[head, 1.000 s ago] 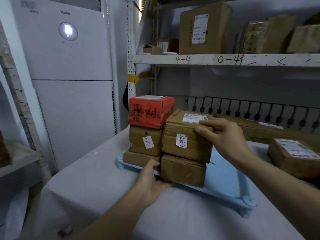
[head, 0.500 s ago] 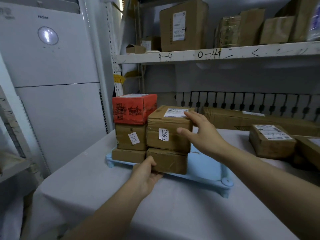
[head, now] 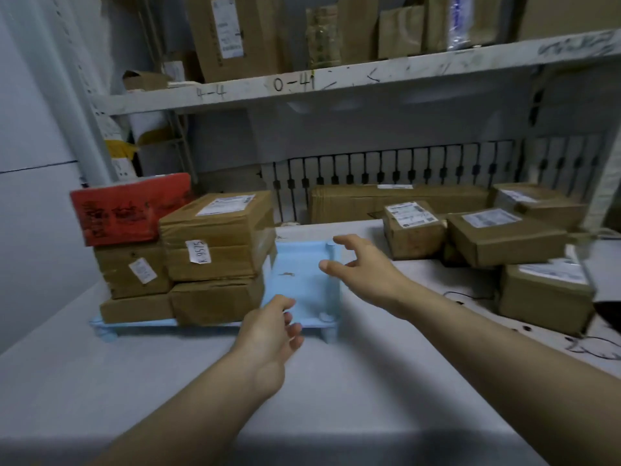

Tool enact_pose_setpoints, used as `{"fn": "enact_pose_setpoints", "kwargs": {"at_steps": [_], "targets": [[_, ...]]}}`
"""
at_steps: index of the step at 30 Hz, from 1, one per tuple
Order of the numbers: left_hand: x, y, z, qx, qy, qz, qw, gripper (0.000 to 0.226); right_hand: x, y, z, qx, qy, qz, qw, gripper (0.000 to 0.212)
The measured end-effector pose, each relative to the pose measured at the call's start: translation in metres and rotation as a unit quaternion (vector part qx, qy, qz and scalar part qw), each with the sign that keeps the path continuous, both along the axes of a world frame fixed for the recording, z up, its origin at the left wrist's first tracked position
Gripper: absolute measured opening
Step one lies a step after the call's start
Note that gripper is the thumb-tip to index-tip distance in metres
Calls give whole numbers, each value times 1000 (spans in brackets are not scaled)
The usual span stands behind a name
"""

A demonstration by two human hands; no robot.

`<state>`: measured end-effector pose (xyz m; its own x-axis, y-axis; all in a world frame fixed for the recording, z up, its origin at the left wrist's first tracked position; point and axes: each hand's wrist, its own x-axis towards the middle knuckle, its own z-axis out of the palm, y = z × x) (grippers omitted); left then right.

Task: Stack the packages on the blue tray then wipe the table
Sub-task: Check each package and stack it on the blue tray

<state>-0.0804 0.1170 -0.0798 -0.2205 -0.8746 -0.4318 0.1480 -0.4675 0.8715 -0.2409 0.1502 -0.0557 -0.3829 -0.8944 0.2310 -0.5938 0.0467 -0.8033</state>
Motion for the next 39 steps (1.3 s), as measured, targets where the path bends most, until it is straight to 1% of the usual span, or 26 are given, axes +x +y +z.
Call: {"fn": "enact_pose_setpoints", "kwargs": {"at_steps": [2,4,7,9,11,14,16,18,22,25,28,30,32,35,36,37,39], "targets": [[-33,4,8,-18,0,-54,998,18,-24,11,-8,3,-11,-32,999,64],[-65,1,16,-41,-7,-97,994,18,-50,21,-14,8,-21,-68,997,63],[-106,-15,24,-66,-16,-127,990,16,-88,30,-22,15,-55,-120,991,61],[-132,-29,25,-81,-38,-141,986,12,-109,28,-27,14,-74,-152,985,54],[-155,-43,22,-90,-62,-156,982,18,-124,17,-31,4,-87,-175,981,50],[-184,-63,14,-88,-96,-165,978,38,-141,-10,-33,-30,-82,-207,974,65],[-200,-73,10,-84,-101,-167,977,50,-151,-30,-34,-53,-87,-239,966,75],[-212,-82,6,-81,-98,-174,977,53,-159,-47,-31,-48,-97,-272,956,77],[-231,-93,0,-99,-81,-200,971,49,-177,-72,-34,-31,-138,-314,939,74],[-243,-95,-3,-91,-49,-220,970,48,-185,-79,-41,-24,-153,-327,932,67],[-247,-98,-4,-101,-61,-219,969,44,-187,-77,-43,-29,-159,-326,931,59],[-240,-99,-2,-107,-81,-200,971,36,-182,-73,-39,-33,-193,-308,931,53],[-227,-98,-1,-107,-96,-198,970,27,-174,-68,-36,-37,-234,-276,932,42],[-206,-92,-2,-94,-104,-218,966,23,-164,-57,-39,-27,-286,-244,926,34],[-200,-89,-2,-85,-98,-223,966,23,-161,-52,-40,-15,-305,-233,923,36],[-194,-86,-1,-71,-89,-225,968,23,-158,-47,-41,1,-326,-225,918,43],[-181,-77,2,-49,-70,-228,970,21,-151,-34,-40,22,-355,-206,911,74]]}}
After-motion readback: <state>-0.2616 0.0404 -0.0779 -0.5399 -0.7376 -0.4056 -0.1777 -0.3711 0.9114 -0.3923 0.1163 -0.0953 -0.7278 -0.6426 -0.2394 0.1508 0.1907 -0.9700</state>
